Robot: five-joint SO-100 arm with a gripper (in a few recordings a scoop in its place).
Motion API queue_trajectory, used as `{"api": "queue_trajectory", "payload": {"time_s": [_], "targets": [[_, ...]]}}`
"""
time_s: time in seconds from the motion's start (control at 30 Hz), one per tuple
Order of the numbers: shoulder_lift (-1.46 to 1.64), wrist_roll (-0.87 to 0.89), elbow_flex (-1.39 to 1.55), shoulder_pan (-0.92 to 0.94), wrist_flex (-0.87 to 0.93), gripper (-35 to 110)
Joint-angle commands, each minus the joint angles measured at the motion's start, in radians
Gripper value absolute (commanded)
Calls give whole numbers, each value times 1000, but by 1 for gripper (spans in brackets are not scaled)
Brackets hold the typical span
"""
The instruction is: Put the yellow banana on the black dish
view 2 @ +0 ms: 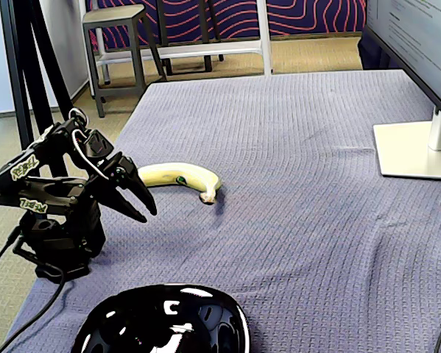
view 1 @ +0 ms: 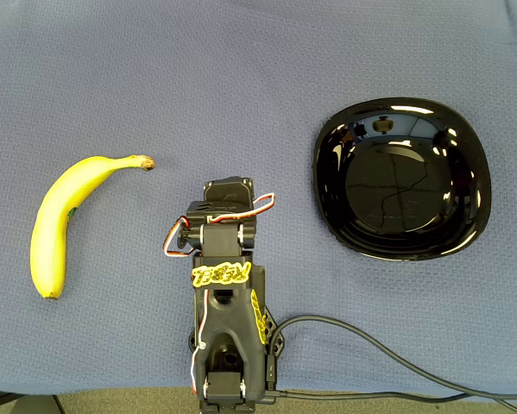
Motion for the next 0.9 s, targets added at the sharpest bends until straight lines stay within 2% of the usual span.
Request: {"api": "queue_trajectory", "payload": {"time_s": [0.0, 0.53, 0.87], "targets": [[-91, -2, -81, -3, -9, 0], [-104, 5, -91, -12, -12, 1], [-368, 52, -278, -123, -17, 8]]}}
